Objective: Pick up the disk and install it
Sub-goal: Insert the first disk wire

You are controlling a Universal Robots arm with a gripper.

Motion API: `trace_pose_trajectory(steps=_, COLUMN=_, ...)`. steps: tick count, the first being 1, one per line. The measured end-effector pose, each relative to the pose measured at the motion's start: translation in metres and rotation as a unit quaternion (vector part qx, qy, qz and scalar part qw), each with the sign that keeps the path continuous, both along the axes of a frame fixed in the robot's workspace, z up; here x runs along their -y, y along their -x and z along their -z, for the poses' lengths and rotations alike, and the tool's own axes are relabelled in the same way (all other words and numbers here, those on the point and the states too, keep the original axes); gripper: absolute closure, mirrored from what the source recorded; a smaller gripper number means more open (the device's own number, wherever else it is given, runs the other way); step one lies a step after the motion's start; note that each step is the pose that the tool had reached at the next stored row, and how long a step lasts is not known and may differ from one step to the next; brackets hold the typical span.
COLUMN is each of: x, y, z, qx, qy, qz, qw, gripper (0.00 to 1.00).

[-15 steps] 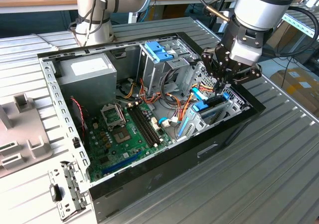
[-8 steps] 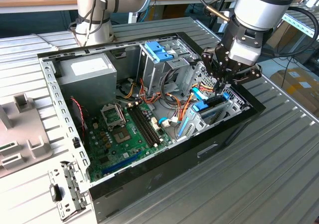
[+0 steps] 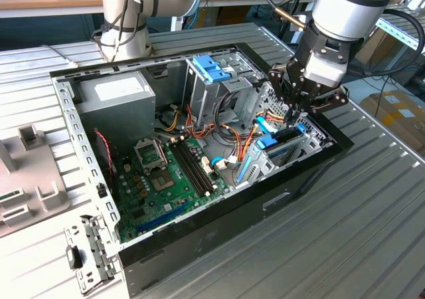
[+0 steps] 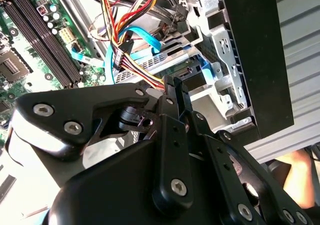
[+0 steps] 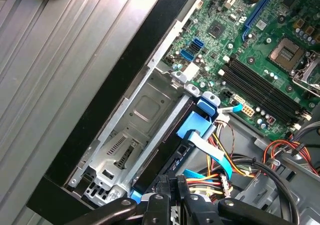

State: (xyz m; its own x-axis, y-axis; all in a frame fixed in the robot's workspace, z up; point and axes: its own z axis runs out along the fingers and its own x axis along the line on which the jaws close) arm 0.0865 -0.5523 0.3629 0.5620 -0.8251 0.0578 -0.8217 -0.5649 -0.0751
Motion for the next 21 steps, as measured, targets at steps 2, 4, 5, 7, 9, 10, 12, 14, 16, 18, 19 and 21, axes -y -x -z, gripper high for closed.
trace_pose_trajectory(steps=2, x=0.0000, y=0.0000, z=0.0000, qx=0.0000, qy=0.0000, qz=0.003, qw=1.00000, gripper=0.83)
trace_pose_trajectory(steps=4, x=0.0000, y=0.0000, z=0.0000, qx=0.0000, qy=0.0000, qz=0.005, qw=0.99999, gripper=0.83)
trace_pose_trajectory(steps=5, x=0.0000, y=0.0000, z=0.0001, qx=0.0000, qy=0.0000, qz=0.005, qw=0.99999, gripper=0.83)
trace_pose_trajectory(steps=7, x=0.0000, y=0.0000, z=0.0001, qx=0.0000, qy=0.0000, qz=0.008, qw=0.99997, gripper=0.83)
trace_pose_trajectory(steps=9, x=0.0000, y=0.0000, z=0.0001, qx=0.0000, qy=0.0000, qz=0.012, qw=0.99993, gripper=0.83)
trace_pose_trajectory(steps=10, x=0.0000, y=0.0000, z=0.0001, qx=0.0000, qy=0.0000, qz=0.013, qw=0.99992, gripper=0.83)
trace_pose_trajectory(steps=12, x=0.0000, y=0.0000, z=0.0001, qx=0.0000, qy=0.0000, qz=0.015, qw=0.99988, gripper=0.83)
trace_pose_trajectory(steps=14, x=0.0000, y=0.0000, z=0.0002, qx=0.0000, qy=0.0000, qz=0.018, qw=0.99985, gripper=0.83)
trace_pose_trajectory(steps=16, x=0.0000, y=0.0000, z=0.0002, qx=0.0000, qy=0.0000, qz=0.020, qw=0.99981, gripper=0.83)
trace_pose_trajectory(steps=18, x=0.0000, y=0.0000, z=0.0002, qx=0.0000, qy=0.0000, qz=0.023, qw=0.99974, gripper=0.83)
trace_pose_trajectory(steps=19, x=0.0000, y=0.0000, z=0.0002, qx=0.0000, qy=0.0000, qz=0.024, qw=0.99971, gripper=0.83)
trace_pose_trajectory(steps=21, x=0.0000, y=0.0000, z=0.0002, qx=0.0000, qy=0.0000, qz=0.026, qw=0.99967, gripper=0.83)
